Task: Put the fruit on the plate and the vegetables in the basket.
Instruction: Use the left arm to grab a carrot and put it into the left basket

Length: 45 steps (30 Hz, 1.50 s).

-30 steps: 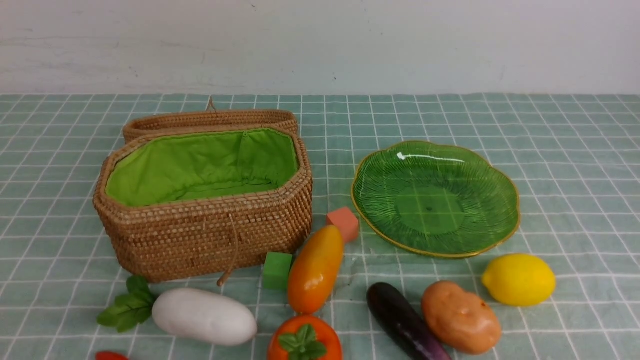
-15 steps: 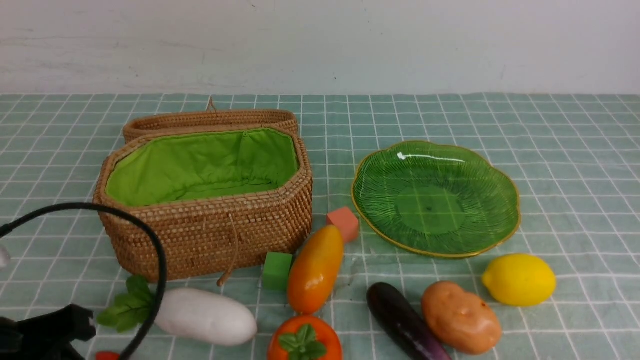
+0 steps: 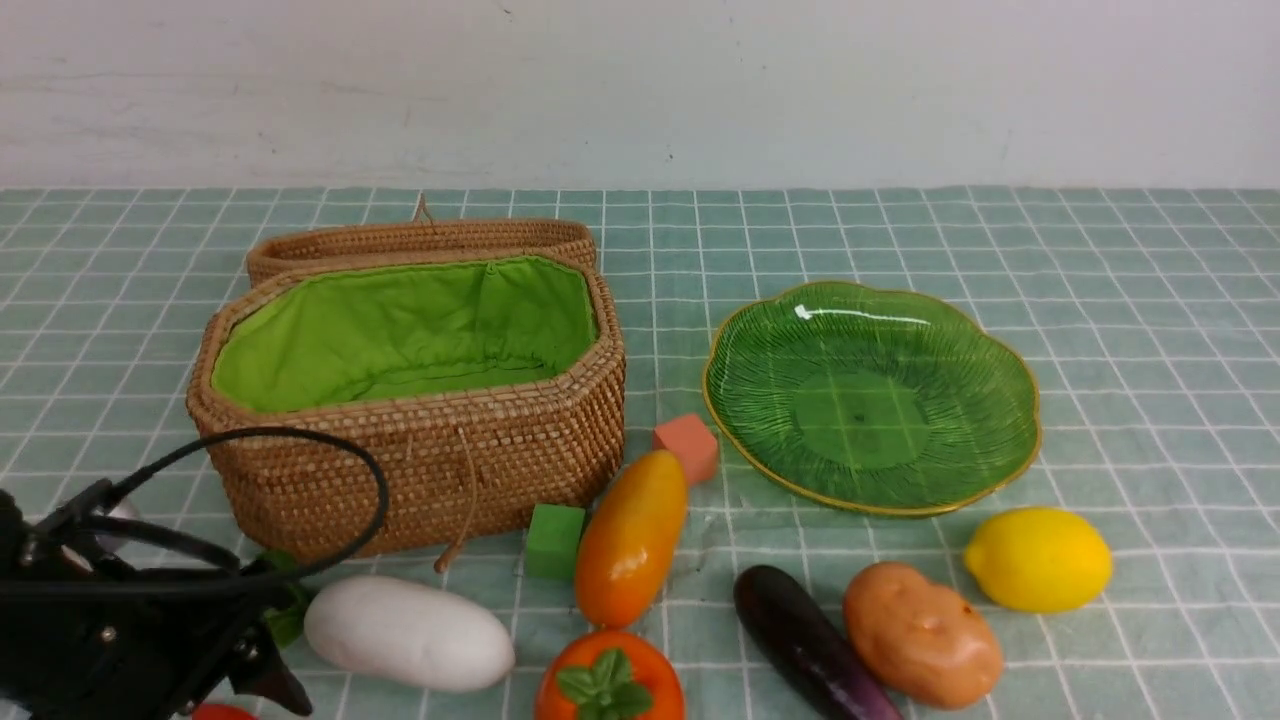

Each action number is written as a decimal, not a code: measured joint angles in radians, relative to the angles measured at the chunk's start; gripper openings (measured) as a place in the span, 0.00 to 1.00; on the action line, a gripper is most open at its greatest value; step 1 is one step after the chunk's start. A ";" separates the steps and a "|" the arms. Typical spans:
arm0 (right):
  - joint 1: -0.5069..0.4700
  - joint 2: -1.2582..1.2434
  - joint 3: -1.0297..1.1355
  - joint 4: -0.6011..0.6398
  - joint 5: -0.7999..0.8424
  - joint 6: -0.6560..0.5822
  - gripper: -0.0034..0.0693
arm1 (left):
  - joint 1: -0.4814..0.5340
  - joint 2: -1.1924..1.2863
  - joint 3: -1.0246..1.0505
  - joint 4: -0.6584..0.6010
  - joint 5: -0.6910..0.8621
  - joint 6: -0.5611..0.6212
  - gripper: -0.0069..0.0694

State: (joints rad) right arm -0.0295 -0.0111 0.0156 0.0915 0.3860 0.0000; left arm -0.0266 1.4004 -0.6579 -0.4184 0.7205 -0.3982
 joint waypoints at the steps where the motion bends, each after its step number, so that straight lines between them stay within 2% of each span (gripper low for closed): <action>1: 0.000 0.000 0.000 0.000 0.000 0.000 0.38 | 0.000 0.000 0.000 0.000 -0.004 0.004 0.82; 5: 0.000 0.000 0.000 0.000 0.000 0.000 0.38 | 0.000 0.108 -0.005 -0.050 -0.060 0.066 0.77; 8: 0.000 0.000 0.000 0.000 0.000 0.000 0.38 | 0.000 0.150 -0.006 -0.055 -0.067 0.082 0.69; 11: 0.000 0.000 0.000 0.000 0.000 0.000 0.38 | 0.000 0.156 -0.008 -0.057 -0.068 0.086 0.56; 12: 0.000 0.000 0.000 0.000 0.000 0.000 0.38 | 0.000 0.154 -0.010 -0.058 -0.059 0.087 0.45; 13: 0.000 0.000 0.000 0.000 0.000 0.000 0.38 | 0.000 0.148 -0.013 -0.058 -0.043 0.088 0.40; 23: 0.000 0.000 0.000 0.000 0.000 0.000 0.38 | 0.000 -0.035 -0.147 -0.013 0.175 0.031 0.41; 28: 0.000 0.000 0.000 0.000 0.000 0.000 0.38 | 0.000 -0.138 -0.367 -0.080 0.246 -0.025 0.41; 32: 0.000 0.000 0.000 0.000 0.000 0.000 0.38 | 0.000 -0.119 -0.522 -0.136 0.141 -0.054 0.41; 33: 0.000 0.000 0.000 0.000 0.000 0.000 0.38 | 0.000 -0.088 -0.592 -0.150 0.047 -0.080 0.41; 36: 0.000 0.000 0.000 0.000 0.000 0.000 0.38 | 0.000 -0.027 -0.645 -0.158 -0.103 -0.126 0.41; 39: 0.000 0.000 0.000 0.000 0.000 0.000 0.38 | 0.000 0.037 -0.659 -0.162 -0.182 -0.170 0.41; 45: 0.000 0.000 0.000 0.000 0.000 0.000 0.38 | 0.000 0.195 -0.659 -0.164 -0.232 -0.409 0.43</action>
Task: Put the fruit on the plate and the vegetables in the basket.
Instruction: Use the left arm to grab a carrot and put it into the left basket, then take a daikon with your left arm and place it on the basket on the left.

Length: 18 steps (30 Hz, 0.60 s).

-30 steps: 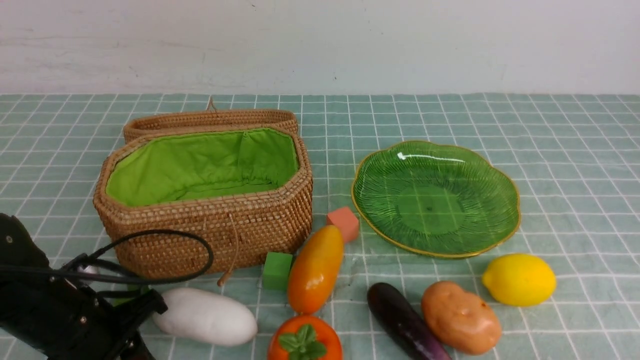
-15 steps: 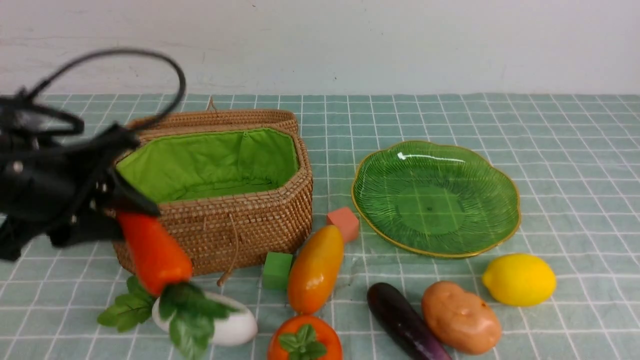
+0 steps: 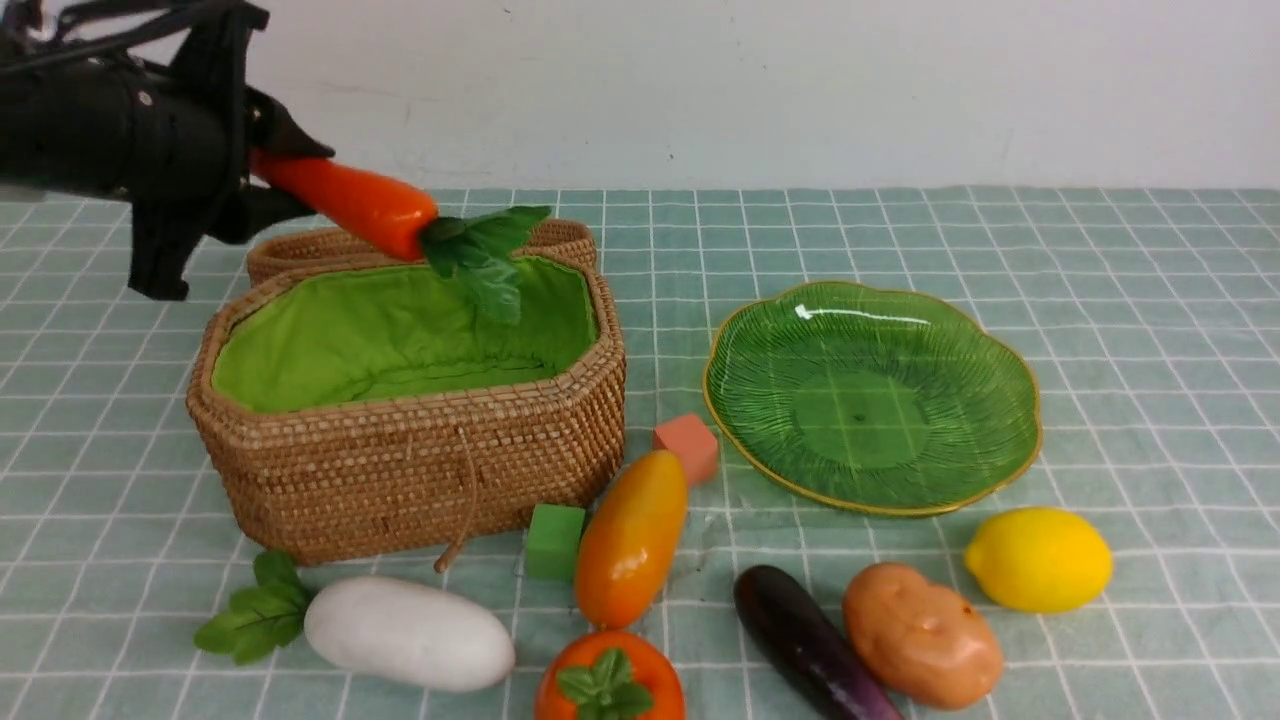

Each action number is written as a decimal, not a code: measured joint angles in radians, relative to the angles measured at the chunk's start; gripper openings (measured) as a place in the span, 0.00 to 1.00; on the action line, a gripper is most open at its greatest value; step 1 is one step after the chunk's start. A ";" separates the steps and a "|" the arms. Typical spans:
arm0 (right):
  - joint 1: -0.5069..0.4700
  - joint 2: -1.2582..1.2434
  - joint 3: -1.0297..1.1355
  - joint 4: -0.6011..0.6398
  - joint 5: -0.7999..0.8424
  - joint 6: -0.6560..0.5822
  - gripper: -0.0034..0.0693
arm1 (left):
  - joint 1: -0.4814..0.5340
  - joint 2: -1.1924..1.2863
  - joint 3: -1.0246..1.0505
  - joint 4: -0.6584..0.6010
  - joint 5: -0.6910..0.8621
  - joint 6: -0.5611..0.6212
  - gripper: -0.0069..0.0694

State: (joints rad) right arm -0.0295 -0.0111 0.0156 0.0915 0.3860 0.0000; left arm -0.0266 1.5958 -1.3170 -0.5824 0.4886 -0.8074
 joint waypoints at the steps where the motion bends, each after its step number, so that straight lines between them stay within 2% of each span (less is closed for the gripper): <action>1: 0.000 0.000 0.000 0.000 0.000 0.000 0.38 | 0.000 0.019 0.000 0.000 -0.004 -0.030 0.44; 4: 0.000 0.000 0.000 0.000 0.000 0.000 0.38 | 0.000 0.077 0.000 0.000 -0.006 -0.078 0.53; 8: 0.000 0.000 0.000 0.000 0.000 0.000 0.38 | 0.000 0.109 0.000 -0.001 -0.007 -0.042 0.63; 11: 0.000 0.000 0.000 0.000 0.000 0.000 0.38 | 0.000 0.109 0.000 -0.001 -0.009 -0.008 0.65; 18: 0.000 0.000 0.000 0.000 0.000 0.000 0.38 | 0.000 0.086 0.000 0.000 0.015 0.185 0.66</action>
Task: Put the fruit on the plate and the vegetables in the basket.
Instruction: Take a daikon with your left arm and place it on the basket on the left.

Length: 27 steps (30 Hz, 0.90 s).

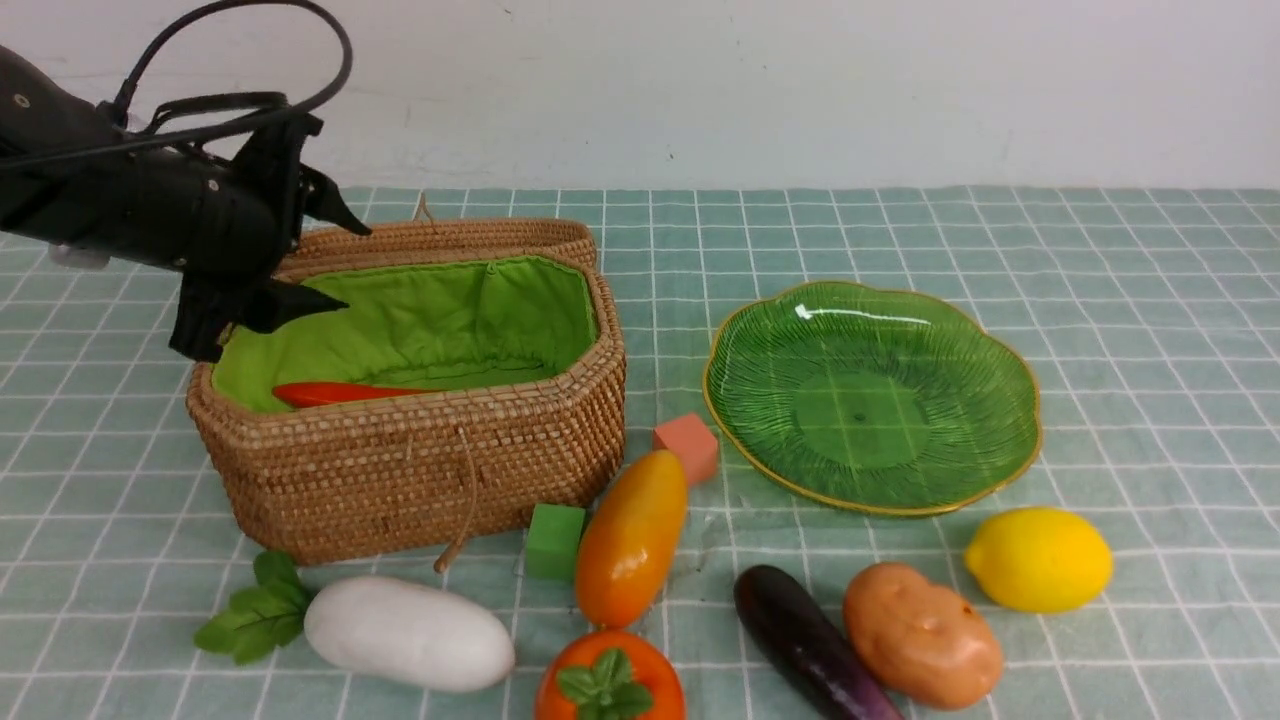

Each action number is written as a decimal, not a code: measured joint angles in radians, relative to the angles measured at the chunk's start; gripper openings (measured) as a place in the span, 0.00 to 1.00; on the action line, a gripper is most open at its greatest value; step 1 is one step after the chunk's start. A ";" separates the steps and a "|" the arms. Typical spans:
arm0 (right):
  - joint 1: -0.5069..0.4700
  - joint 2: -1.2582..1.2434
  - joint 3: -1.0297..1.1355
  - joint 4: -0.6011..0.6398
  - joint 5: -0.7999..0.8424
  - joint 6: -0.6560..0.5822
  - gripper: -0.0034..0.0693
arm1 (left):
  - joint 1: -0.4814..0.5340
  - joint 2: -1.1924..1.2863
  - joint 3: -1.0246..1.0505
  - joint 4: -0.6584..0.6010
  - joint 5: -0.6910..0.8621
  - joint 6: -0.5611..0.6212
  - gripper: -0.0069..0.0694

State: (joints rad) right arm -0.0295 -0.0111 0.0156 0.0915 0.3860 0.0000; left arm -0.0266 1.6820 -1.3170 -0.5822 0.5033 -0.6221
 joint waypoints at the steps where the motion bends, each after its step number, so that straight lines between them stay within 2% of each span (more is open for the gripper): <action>1: 0.000 0.000 0.000 0.000 0.000 0.000 0.38 | 0.000 -0.023 0.000 0.001 0.022 0.073 0.66; 3: 0.000 0.000 0.000 0.000 0.000 0.000 0.38 | 0.000 -0.052 0.000 0.002 0.049 0.167 0.66; 4: 0.000 0.000 0.000 0.000 0.000 0.000 0.38 | 0.000 -0.095 0.000 0.003 0.080 0.293 0.66; 5: 0.000 0.000 0.000 0.000 0.000 0.000 0.38 | 0.000 -0.101 0.000 0.003 0.083 0.327 0.66; 9: 0.000 0.000 0.000 0.000 0.000 0.000 0.38 | 0.000 -0.250 0.000 0.018 0.125 0.718 0.66; 10: 0.000 0.000 0.000 0.000 0.000 0.000 0.38 | 0.000 -0.262 0.000 0.020 0.127 0.732 0.66; 12: 0.000 0.000 0.000 0.000 0.000 0.000 0.38 | 0.000 -0.305 0.000 0.030 0.152 0.829 0.66; 13: 0.000 0.000 0.000 0.000 0.000 0.000 0.38 | 0.000 -0.341 0.000 0.032 0.194 0.930 0.66; 15: 0.000 0.000 0.000 0.000 0.000 0.000 0.38 | 0.000 -0.362 0.000 0.036 0.246 0.996 0.66; 19: 0.000 0.000 0.000 0.000 0.000 0.000 0.38 | 0.000 -0.400 0.004 0.081 0.619 1.400 0.65; 20: 0.000 0.000 0.000 0.000 0.000 0.000 0.38 | -0.003 -0.402 0.014 0.083 0.665 1.461 0.65; 22: 0.000 0.000 0.000 0.000 0.000 0.000 0.38 | -0.009 -0.411 0.060 0.067 0.713 1.536 0.65; 27: 0.000 0.000 0.000 0.000 0.000 0.000 0.38 | -0.050 -0.385 0.191 -0.006 0.725 1.573 0.65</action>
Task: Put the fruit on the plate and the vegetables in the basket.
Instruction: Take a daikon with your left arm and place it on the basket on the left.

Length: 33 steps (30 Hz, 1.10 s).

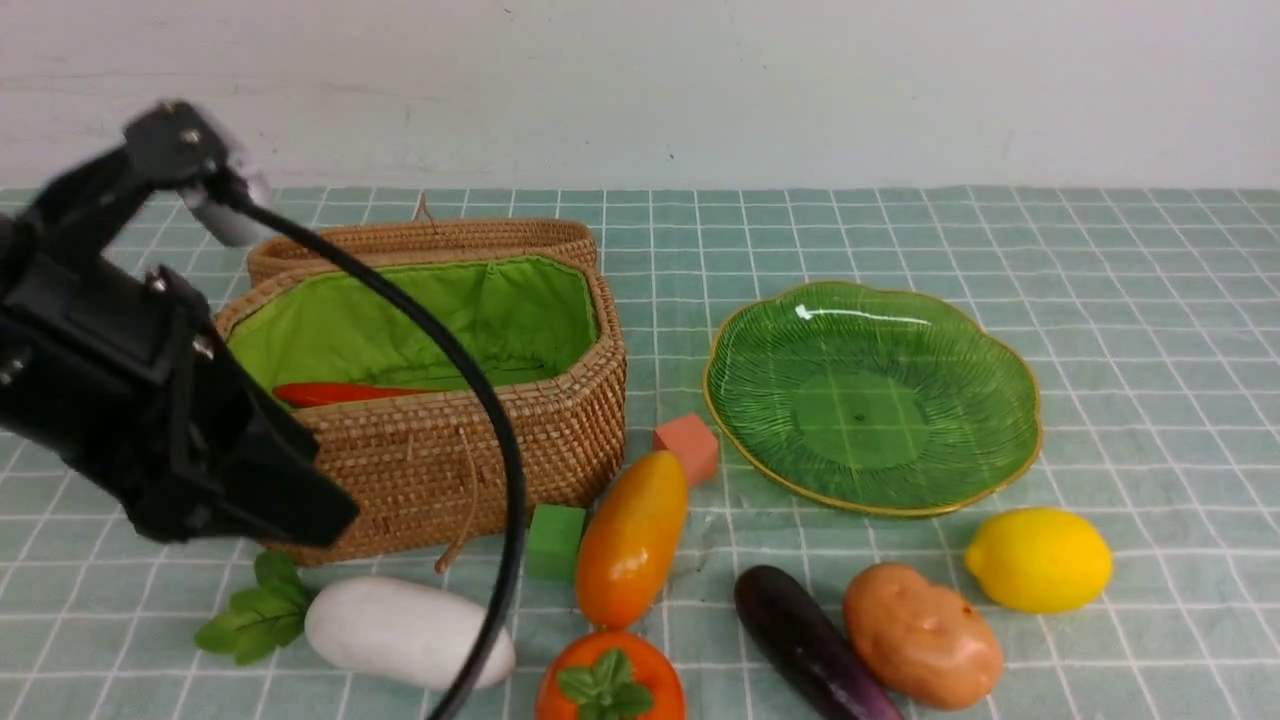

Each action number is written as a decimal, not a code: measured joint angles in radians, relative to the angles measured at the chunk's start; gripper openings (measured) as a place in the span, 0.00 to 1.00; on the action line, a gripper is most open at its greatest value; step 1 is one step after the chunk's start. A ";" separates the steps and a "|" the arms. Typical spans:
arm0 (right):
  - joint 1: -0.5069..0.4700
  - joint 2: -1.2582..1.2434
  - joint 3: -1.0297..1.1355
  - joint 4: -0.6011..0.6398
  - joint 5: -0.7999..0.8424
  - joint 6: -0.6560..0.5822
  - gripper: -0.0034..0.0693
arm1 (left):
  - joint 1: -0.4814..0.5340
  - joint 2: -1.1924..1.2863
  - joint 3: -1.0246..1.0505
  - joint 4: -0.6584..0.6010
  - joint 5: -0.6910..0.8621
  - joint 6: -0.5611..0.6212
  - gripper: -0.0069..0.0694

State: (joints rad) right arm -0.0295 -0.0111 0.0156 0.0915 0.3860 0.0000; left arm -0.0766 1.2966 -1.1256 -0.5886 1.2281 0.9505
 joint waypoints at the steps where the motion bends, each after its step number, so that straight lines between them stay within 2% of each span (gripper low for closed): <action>1: 0.000 0.000 0.000 0.000 0.000 0.000 0.38 | -0.020 0.007 0.013 0.009 -0.001 0.000 0.65; 3: 0.000 0.000 0.000 0.000 0.000 0.000 0.38 | -0.072 0.021 0.034 0.065 -0.007 -0.020 0.65; 6: 0.000 0.000 0.000 0.000 0.000 0.000 0.38 | -0.196 0.025 0.057 0.218 -0.034 -0.100 0.65; 9: 0.000 0.000 0.000 0.000 0.000 0.000 0.38 | -0.328 0.025 0.085 0.423 -0.087 -0.148 0.65; 10: 0.000 0.000 0.000 0.000 0.000 0.000 0.38 | -0.341 0.025 0.091 0.437 -0.094 -0.150 0.65; 12: 0.000 0.000 0.000 0.000 0.000 0.000 0.38 | -0.380 0.032 0.132 0.581 -0.213 -0.155 0.65; 15: 0.000 0.000 0.000 0.000 0.000 0.000 0.38 | -0.386 0.072 0.173 0.655 -0.363 -0.161 0.65; 23: 0.000 0.000 0.000 0.000 0.000 0.000 0.38 | -0.387 0.242 0.193 0.675 -0.541 -0.162 0.66; 28: 0.000 0.000 0.000 0.000 0.000 0.000 0.38 | -0.387 0.350 0.180 0.688 -0.608 -0.163 0.73; 30: 0.000 0.000 0.000 0.000 0.000 0.000 0.38 | -0.387 0.383 0.174 0.686 -0.604 -0.166 0.75; 33: 0.000 0.000 0.000 0.000 0.000 0.000 0.38 | -0.387 0.441 0.188 0.657 -0.514 -0.170 0.74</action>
State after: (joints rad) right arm -0.0295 -0.0111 0.0156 0.0915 0.3860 0.0000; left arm -0.4640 1.7381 -0.9378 0.0688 0.7140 0.7806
